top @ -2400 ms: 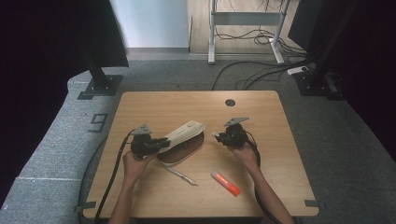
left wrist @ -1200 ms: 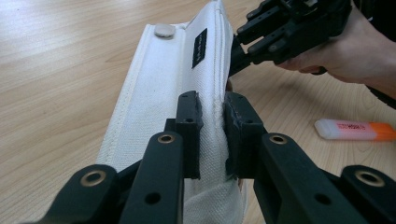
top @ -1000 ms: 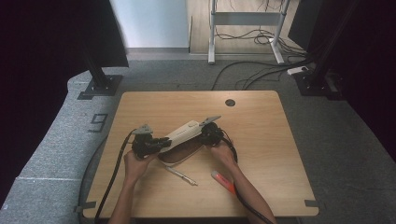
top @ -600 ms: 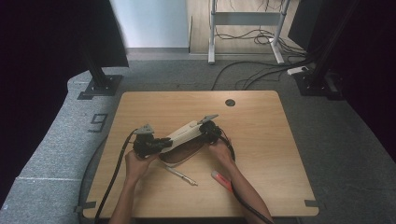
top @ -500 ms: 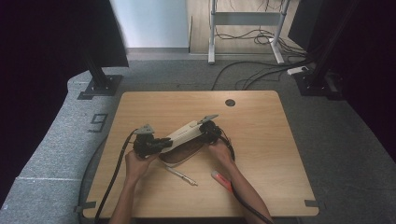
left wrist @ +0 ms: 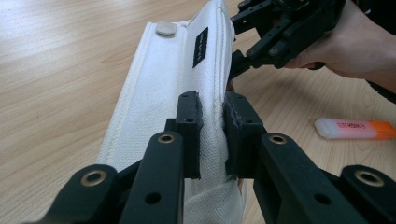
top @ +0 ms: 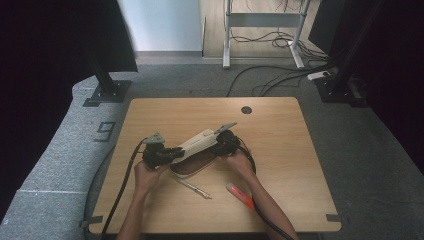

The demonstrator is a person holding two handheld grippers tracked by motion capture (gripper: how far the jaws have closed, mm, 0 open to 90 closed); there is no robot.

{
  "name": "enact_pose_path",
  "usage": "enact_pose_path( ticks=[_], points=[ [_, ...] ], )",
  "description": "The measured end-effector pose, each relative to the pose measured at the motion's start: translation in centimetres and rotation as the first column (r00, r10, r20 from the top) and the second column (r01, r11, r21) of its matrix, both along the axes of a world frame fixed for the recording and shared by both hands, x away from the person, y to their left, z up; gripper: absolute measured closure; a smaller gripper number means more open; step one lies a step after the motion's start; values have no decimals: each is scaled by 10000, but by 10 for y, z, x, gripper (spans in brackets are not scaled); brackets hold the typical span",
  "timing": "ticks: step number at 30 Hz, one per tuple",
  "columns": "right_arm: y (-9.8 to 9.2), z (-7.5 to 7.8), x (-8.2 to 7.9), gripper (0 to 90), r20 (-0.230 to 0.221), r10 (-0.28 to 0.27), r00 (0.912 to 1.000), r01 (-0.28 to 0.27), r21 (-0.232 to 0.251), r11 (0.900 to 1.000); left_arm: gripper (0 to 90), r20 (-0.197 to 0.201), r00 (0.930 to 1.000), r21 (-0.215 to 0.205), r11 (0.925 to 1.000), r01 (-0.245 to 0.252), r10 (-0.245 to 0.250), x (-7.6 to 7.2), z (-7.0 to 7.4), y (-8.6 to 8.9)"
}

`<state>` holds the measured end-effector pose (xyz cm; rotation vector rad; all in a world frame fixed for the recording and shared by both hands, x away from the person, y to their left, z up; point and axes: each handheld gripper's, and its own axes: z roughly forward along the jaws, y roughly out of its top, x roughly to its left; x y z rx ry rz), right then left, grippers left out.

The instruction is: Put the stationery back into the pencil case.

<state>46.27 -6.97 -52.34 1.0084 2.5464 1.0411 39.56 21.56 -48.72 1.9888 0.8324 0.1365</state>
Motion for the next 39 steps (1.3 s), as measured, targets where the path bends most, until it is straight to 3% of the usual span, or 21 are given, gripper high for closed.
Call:
enact_pose_path(
  ticks=[18, 30, 39],
  points=[
    [-25, 16, -24, 289, 80, 286, 9996, -287, 104, 9995, 768, 36, 10000, 61, 10000, -6, 6, 0, 0, -1],
    [-35, 22, -45, 225, 101, 559, 9984, -561, 235, 9981, 766, 47, 10000, 111, 9999, 14, -14, -1, -1, -1],
    [-46, 26, -59, 184, 139, 443, 9989, -448, 395, 9982, 765, 53, 10000, 119, 9999, 8, -9, -1, 0, -1]
  ],
)
